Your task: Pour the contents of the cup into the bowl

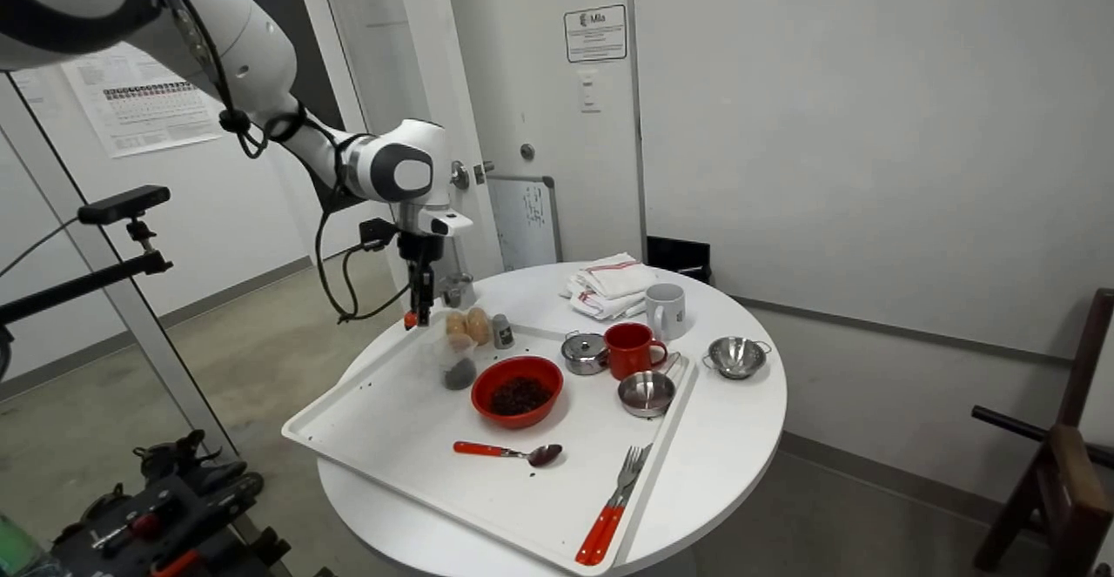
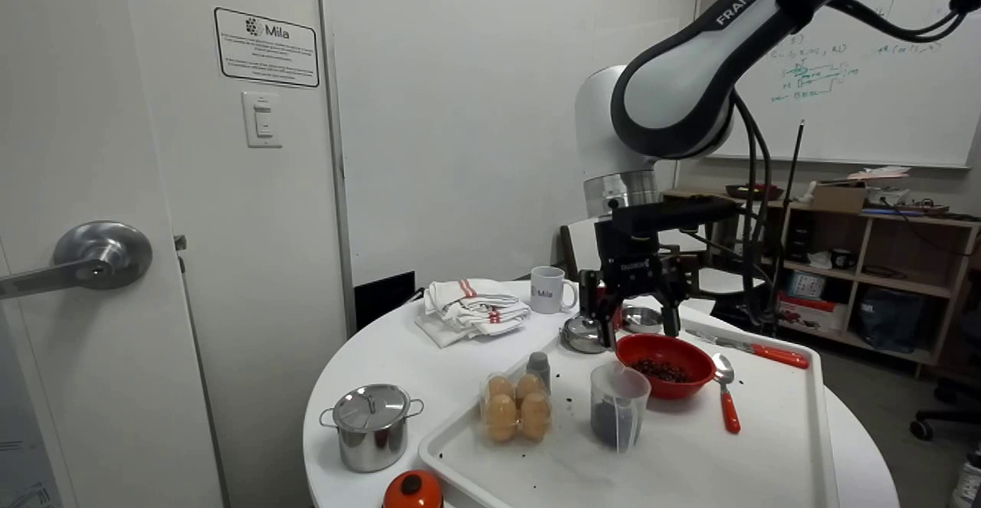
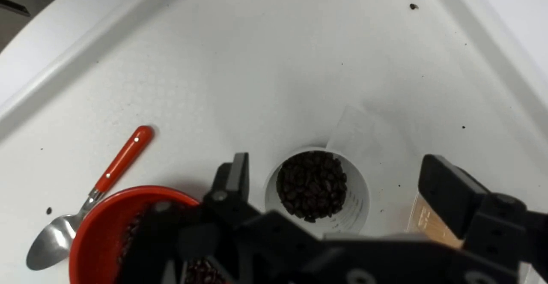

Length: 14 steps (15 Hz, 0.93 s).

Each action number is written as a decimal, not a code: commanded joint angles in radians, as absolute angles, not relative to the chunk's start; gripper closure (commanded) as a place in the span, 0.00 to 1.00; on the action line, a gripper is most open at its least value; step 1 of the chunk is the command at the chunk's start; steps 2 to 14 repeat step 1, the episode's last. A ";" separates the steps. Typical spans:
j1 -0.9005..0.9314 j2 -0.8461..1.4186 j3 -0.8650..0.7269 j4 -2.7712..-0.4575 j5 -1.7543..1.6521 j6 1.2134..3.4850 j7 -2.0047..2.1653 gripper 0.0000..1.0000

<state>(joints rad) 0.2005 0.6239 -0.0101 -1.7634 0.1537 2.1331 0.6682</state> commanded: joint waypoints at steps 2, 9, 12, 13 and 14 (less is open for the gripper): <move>0.197 0.618 -0.007 -1.767 0.150 2.131 0.667 0.00; 0.197 0.618 -0.007 -1.767 0.150 2.131 0.667 0.00; 0.197 0.618 -0.007 -1.767 0.150 2.131 0.667 0.00; 0.197 0.618 -0.007 -1.767 0.150 2.131 0.667 0.00; 0.197 0.618 -0.007 -1.767 0.150 2.131 0.667 0.00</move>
